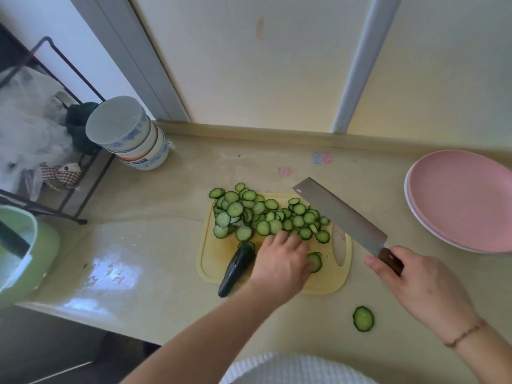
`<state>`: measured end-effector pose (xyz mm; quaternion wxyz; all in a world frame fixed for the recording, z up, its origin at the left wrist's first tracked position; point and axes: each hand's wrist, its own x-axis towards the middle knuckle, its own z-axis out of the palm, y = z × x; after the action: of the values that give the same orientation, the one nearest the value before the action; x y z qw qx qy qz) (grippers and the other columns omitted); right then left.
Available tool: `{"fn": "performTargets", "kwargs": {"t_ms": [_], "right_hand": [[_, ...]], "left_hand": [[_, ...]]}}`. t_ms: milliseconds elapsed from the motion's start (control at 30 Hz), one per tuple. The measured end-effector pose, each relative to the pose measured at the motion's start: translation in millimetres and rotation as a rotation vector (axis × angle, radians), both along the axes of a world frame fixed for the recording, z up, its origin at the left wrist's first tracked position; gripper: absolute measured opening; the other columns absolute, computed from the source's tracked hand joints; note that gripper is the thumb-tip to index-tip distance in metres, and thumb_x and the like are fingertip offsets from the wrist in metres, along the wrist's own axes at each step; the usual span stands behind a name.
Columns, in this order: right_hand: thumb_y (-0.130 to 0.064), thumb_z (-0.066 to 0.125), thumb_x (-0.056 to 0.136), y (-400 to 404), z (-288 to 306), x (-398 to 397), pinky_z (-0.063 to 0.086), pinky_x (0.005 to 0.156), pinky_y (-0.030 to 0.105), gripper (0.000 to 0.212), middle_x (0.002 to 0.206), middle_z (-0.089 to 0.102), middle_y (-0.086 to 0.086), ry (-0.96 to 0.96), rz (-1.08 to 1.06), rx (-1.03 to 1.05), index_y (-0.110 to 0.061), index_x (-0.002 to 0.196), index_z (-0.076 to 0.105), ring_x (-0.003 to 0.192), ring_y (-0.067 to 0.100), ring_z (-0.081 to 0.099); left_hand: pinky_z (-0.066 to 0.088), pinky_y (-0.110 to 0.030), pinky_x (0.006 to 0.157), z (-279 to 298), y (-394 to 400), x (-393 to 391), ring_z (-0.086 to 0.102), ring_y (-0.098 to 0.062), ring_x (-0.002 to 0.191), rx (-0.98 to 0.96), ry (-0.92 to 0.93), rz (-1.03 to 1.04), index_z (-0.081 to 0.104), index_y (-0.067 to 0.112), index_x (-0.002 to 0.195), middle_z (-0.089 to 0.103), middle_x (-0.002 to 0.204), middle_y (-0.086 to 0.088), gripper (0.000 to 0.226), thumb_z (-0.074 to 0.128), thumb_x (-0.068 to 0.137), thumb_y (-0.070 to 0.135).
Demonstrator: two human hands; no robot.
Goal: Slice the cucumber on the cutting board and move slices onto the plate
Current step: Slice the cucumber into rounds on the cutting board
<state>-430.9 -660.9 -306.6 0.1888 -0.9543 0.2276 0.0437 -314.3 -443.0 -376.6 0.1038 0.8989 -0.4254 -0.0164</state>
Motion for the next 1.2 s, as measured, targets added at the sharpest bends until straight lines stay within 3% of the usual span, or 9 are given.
{"fn": "performTargets", "kwargs": {"t_ms": [200,367,500,600,733,833,1000,1100,1200], "right_hand": [[-0.078,0.035,0.076,1,1,-3,0.035,0.038,0.031,0.062,0.038,0.044,0.001,0.017,0.013,-0.008,-0.018,0.06,0.042,0.039,0.015,0.047],[-0.078,0.032,0.076,3,2,-2,0.034,0.037,0.029,0.062,0.04,0.047,0.001,0.038,0.017,0.0,-0.019,0.062,0.044,0.04,0.014,0.049],[-0.077,0.034,0.077,-3,4,-2,0.031,0.036,0.027,0.061,0.039,0.046,0.001,0.021,0.017,0.016,-0.019,0.061,0.045,0.037,0.013,0.049],[-0.077,0.034,0.076,-6,4,-2,0.033,0.036,0.029,0.061,0.04,0.047,0.002,0.02,0.006,0.037,-0.019,0.061,0.045,0.038,0.014,0.048],[-0.076,0.035,0.076,-1,1,-1,0.037,0.039,0.032,0.06,0.04,0.047,0.002,0.033,-0.006,0.052,-0.02,0.06,0.045,0.039,0.014,0.049],[-0.074,0.034,0.078,5,-1,0,0.034,0.04,0.03,0.06,0.04,0.043,0.0,0.033,0.019,0.146,-0.019,0.059,0.044,0.037,0.013,0.044],[-0.077,0.037,0.082,13,1,-2,0.027,0.043,0.026,0.072,0.051,0.032,-0.003,0.123,0.088,0.701,-0.007,0.063,0.037,0.046,0.013,0.029],[-0.068,0.042,0.083,22,0,-4,0.023,0.045,0.027,0.058,0.052,0.028,-0.005,0.276,0.106,0.855,-0.014,0.063,0.037,0.048,0.014,0.025],[-0.068,0.043,0.08,28,-5,-3,0.025,0.044,0.023,0.054,0.048,0.031,-0.008,0.342,0.135,0.814,-0.017,0.062,0.04,0.045,0.012,0.027]], "left_hand": [[0.049,-0.032,0.069,-20,-12,-21,0.06,-0.024,0.087,-0.136,0.125,0.028,0.07,0.019,0.106,0.068,0.1,0.004,0.032,0.08,0.076,0.017],[0.048,-0.038,0.08,-9,-20,-21,0.06,-0.033,0.093,-0.249,0.425,0.168,0.067,0.01,0.117,0.064,0.107,-0.009,0.036,0.061,0.084,-0.003],[0.052,-0.02,0.088,25,-6,11,0.062,-0.008,0.095,-0.429,0.5,0.358,0.07,0.013,0.119,0.064,0.106,0.006,0.026,0.059,0.098,0.002],[0.046,-0.007,0.076,40,14,63,0.058,0.005,0.089,-0.535,0.502,0.619,0.067,0.02,0.119,0.063,0.099,0.014,0.025,0.063,0.097,0.007],[0.042,-0.009,0.07,36,35,112,0.058,0.0,0.084,-0.406,0.46,0.639,0.067,0.021,0.12,0.061,0.092,0.015,0.028,0.069,0.094,0.01],[0.052,-0.024,0.082,30,45,120,0.057,-0.008,0.083,-0.318,0.344,0.523,0.068,0.015,0.123,0.062,0.103,0.008,0.031,0.073,0.092,0.013],[0.05,-0.023,0.07,24,69,73,0.057,-0.01,0.08,-0.47,0.116,0.528,0.069,0.008,0.107,0.06,0.099,0.006,0.018,0.072,0.093,0.019],[0.045,-0.015,0.067,11,90,23,0.057,-0.007,0.08,-0.382,0.177,0.494,0.063,0.014,0.11,0.056,0.102,0.012,0.033,0.067,0.09,0.04],[0.054,-0.028,0.08,-5,100,-5,0.061,-0.015,0.095,-0.338,0.279,0.501,0.058,0.016,0.121,0.054,0.114,0.011,0.046,0.066,0.083,0.04]]}}
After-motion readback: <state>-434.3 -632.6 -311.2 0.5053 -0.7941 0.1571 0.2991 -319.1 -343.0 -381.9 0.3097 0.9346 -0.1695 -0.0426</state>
